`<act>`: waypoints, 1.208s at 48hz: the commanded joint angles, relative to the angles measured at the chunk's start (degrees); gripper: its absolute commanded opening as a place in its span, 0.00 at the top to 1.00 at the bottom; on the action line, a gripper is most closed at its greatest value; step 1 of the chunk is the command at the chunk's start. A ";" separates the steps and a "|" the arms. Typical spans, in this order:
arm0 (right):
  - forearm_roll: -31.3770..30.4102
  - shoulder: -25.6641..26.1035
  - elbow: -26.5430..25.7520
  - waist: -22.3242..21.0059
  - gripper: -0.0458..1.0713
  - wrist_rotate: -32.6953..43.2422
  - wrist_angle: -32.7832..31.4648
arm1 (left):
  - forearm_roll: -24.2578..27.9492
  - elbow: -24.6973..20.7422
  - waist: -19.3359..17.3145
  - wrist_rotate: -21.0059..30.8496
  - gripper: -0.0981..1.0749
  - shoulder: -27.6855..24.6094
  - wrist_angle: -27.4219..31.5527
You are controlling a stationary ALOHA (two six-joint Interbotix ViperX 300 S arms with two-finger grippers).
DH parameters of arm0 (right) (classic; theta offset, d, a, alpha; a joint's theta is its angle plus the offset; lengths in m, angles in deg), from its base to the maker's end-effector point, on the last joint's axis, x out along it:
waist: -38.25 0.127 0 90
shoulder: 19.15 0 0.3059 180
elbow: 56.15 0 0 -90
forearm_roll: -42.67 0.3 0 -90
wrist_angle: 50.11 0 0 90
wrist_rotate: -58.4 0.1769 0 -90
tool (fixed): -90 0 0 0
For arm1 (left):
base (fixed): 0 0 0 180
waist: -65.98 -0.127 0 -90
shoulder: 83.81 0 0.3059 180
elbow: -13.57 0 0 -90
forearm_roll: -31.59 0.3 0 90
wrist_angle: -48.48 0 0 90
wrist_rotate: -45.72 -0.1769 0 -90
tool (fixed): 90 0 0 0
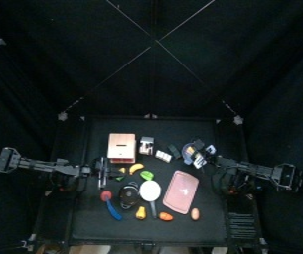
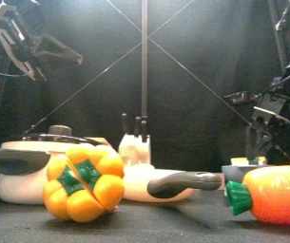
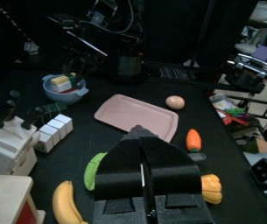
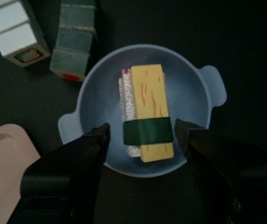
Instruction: Straighten plate orientation
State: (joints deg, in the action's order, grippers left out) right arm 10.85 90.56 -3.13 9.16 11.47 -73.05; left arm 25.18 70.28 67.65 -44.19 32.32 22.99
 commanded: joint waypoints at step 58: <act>15.03 6.77 -2.37 38.67 0.14 48.96 -28.56 | 0.09 -0.26 -0.09 -0.09 0.95 0.00 -0.53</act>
State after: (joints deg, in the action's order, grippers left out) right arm 28.08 99.00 -5.24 44.76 56.12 -102.14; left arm 25.26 70.72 67.57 -44.28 32.32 22.99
